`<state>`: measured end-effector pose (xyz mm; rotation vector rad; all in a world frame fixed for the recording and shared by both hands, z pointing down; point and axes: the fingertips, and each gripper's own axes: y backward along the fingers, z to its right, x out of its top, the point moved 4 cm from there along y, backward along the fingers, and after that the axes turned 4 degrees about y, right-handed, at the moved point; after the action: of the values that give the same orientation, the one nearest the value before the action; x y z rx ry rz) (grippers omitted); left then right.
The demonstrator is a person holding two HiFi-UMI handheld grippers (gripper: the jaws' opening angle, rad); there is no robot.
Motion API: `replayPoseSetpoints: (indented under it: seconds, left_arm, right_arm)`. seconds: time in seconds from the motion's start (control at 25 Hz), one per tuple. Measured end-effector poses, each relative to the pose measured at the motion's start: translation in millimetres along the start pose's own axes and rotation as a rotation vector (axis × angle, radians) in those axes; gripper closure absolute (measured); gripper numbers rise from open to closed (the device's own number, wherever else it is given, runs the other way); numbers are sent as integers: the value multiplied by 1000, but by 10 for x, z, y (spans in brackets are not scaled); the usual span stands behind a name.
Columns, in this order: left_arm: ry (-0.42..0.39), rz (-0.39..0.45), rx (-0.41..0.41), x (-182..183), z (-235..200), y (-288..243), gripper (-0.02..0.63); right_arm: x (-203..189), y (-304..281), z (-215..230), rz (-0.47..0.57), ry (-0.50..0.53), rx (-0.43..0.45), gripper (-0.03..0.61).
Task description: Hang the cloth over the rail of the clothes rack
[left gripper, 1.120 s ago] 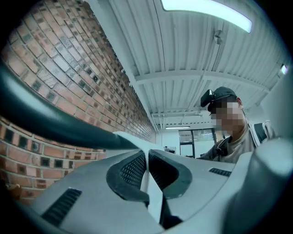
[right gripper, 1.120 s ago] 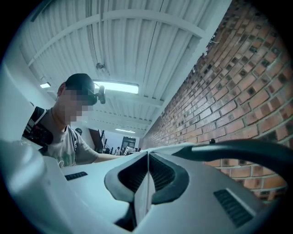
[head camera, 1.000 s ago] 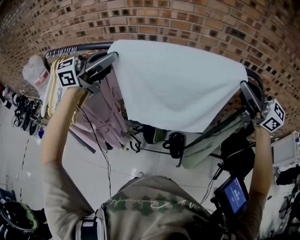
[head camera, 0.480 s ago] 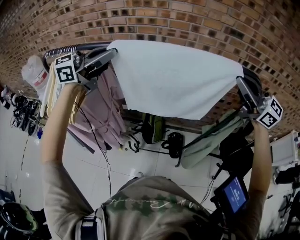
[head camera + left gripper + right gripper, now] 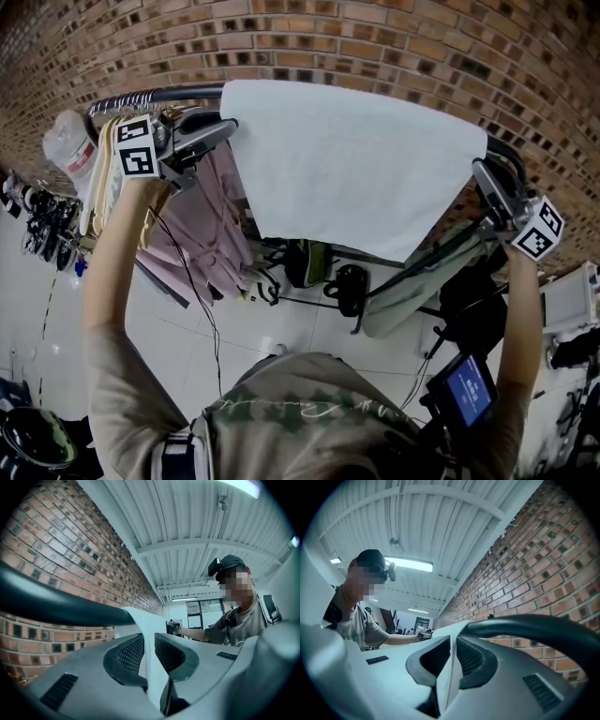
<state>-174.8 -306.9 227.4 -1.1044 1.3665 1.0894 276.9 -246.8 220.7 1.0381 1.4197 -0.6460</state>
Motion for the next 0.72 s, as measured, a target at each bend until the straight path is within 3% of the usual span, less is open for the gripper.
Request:
replayPoseSetpoints:
  seconds: [0.08,0.16,0.32,0.48,0.56,0.72]
  left_arm:
    - [7,5,20,-43,-50,30,560]
    - [20,22,35,-60,-84,74,500]
    - [20,55,55,-106,-70,160,499]
    - [99,206,32,-99,10,270,499]
    - [121,240,4,-87,90,260,499]
    - [-35,154,-7,-109,320,121,500]
  right_arm:
    - [-33,41,67,18,-22,-23,558]
    - [-55,86,100,32,-48,-20,472]
    - [-117,202,52,36,-56,-6,466]
    - [-191,320,-12,40,-69,-15,466]
    - [-172,303,-129,43,-65,19,466]
    - [-103,137,-424,40,-26,101,468]
